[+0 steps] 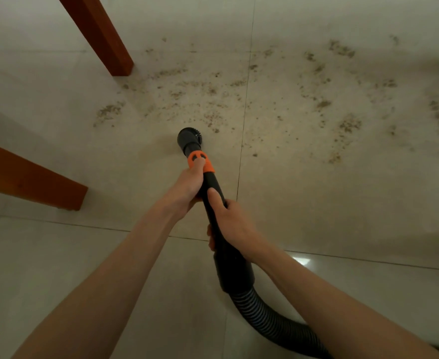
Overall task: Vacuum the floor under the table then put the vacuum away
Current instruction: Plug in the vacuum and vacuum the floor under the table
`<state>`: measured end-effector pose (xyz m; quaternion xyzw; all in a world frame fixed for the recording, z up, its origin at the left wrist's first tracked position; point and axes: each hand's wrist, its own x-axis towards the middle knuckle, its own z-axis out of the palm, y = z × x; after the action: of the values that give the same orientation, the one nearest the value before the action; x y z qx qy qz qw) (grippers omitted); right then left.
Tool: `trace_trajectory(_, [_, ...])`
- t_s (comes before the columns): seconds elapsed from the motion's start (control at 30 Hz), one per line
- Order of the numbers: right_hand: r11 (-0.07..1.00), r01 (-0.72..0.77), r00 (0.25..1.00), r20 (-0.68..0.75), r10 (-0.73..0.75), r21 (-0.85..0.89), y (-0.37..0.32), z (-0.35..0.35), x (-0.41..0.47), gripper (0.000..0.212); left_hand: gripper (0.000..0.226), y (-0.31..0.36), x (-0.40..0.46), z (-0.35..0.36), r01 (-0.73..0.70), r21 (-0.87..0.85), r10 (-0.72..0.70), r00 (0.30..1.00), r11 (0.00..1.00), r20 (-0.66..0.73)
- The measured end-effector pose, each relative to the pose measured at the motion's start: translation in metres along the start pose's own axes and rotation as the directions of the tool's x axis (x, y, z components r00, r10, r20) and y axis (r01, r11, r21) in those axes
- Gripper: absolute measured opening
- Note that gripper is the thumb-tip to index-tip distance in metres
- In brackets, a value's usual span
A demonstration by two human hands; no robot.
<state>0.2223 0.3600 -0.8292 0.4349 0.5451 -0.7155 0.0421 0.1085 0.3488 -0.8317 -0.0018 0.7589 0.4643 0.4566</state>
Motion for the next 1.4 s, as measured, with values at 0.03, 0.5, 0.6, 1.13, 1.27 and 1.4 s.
trace_trajectory(0.03, [1.0, 0.001, 1.0, -0.004, -0.001, -0.001, -0.002, -0.002, 0.0, 0.047, 0.036, 0.002, 0.0, 0.002, -0.015, 0.022, 0.015, 1.0, 1.0, -0.002])
trace_trajectory(0.5, [0.991, -0.035, 0.995, -0.088, 0.046, 0.129, 0.018, -0.03, -0.024, 0.051, 0.037, 0.001, -0.022, 0.046, -0.055, 0.193, 0.03, 0.991, 0.98, 0.129])
trace_trajectory(0.6, [0.992, -0.027, 0.995, -0.089, 0.039, 0.126, 0.026, -0.031, -0.034, 0.048, 0.035, -0.01, -0.028, 0.048, -0.034, 0.173, 0.01, 0.991, 0.984, 0.136])
trace_trajectory(1.13, [0.995, 0.016, 0.981, -0.196, 0.004, 0.101, 0.041, -0.059, -0.055, 0.048, 0.036, -0.016, -0.042, 0.083, -0.052, 0.185, 0.009, 0.974, 0.981, 0.226])
trace_trajectory(1.27, [0.995, 0.019, 0.968, -0.252, 0.007, 0.101, 0.045, -0.065, -0.06, 0.046, 0.037, -0.015, -0.044, 0.096, -0.06, 0.214, 0.002, 0.966, 0.975, 0.259])
trace_trajectory(1.4, [0.995, 0.017, 0.97, -0.241, 0.006, 0.096, 0.046, -0.071, -0.064, 0.046, 0.036, -0.018, -0.045, 0.098, -0.058, 0.177, 0.007, 0.961, 0.983, 0.277])
